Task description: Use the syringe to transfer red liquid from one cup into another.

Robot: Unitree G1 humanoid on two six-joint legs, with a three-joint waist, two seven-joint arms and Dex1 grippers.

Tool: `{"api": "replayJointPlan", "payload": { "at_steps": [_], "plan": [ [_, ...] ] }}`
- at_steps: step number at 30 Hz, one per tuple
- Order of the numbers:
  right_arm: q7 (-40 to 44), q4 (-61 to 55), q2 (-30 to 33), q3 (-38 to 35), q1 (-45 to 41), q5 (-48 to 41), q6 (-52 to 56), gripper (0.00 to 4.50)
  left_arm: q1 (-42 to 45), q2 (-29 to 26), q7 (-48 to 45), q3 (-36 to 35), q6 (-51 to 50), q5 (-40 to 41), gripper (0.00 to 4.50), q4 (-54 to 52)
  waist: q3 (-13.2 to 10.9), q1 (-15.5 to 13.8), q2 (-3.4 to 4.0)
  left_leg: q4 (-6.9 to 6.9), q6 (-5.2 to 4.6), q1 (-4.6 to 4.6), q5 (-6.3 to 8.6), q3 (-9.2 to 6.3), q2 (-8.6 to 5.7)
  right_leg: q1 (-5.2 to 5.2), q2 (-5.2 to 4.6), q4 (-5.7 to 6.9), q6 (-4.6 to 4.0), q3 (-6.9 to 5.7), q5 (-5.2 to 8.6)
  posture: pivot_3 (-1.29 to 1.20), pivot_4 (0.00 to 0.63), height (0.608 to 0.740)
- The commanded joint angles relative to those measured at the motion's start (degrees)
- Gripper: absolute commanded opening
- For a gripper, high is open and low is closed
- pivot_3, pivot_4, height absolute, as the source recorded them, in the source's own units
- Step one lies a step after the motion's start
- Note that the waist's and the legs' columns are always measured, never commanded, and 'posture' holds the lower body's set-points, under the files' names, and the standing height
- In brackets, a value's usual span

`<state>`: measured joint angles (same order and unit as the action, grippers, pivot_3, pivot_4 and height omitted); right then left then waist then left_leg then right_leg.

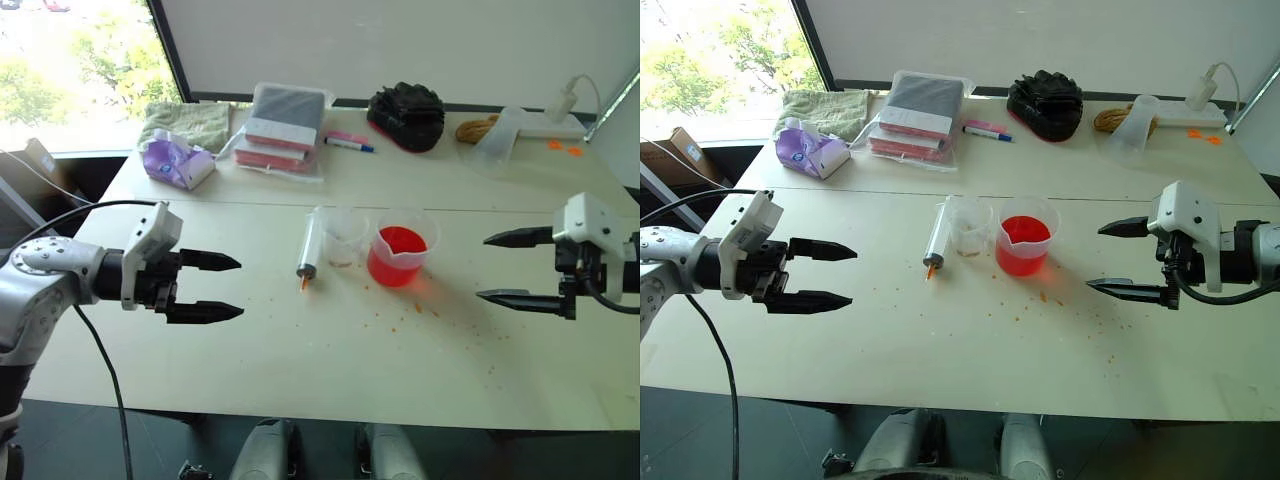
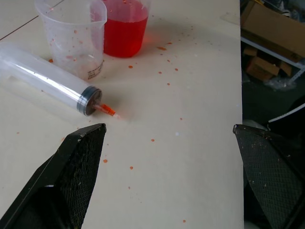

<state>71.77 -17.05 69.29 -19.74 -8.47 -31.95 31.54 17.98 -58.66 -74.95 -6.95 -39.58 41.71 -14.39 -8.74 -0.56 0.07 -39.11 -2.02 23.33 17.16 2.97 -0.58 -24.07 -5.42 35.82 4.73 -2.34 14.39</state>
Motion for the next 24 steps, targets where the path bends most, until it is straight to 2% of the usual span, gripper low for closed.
{"api": "replayJointPlan", "payload": {
  "at_steps": [1, 24],
  "plan": [
    [0.08, -0.44, 0.70, -0.89, -1.40, -0.16, -0.35, 4.40, 0.15, -1.17, -0.57, -1.44, 0.56, -0.05, 4.50, -1.47, -0.01, -0.02, 0.01, 0.00, 0.00, 0.01, 0.00, 0.00, 0.00, -0.01, 0.00, 0.01, 0.00, 0.00, 0.00, 0.00, 0.150, 0.740],
    [-1.51, -0.44, -0.45, -0.06, -2.97, -0.16, 0.14, 4.40, 1.76, -1.74, 1.47, -1.29, -4.00, -0.12, 4.50, -1.18, -0.03, 0.02, 0.06, 0.02, 0.03, 0.02, -0.01, 0.01, 0.00, -0.05, -0.01, 0.04, 0.00, 0.01, 0.00, 0.00, 0.150, 0.740]
  ]
}}
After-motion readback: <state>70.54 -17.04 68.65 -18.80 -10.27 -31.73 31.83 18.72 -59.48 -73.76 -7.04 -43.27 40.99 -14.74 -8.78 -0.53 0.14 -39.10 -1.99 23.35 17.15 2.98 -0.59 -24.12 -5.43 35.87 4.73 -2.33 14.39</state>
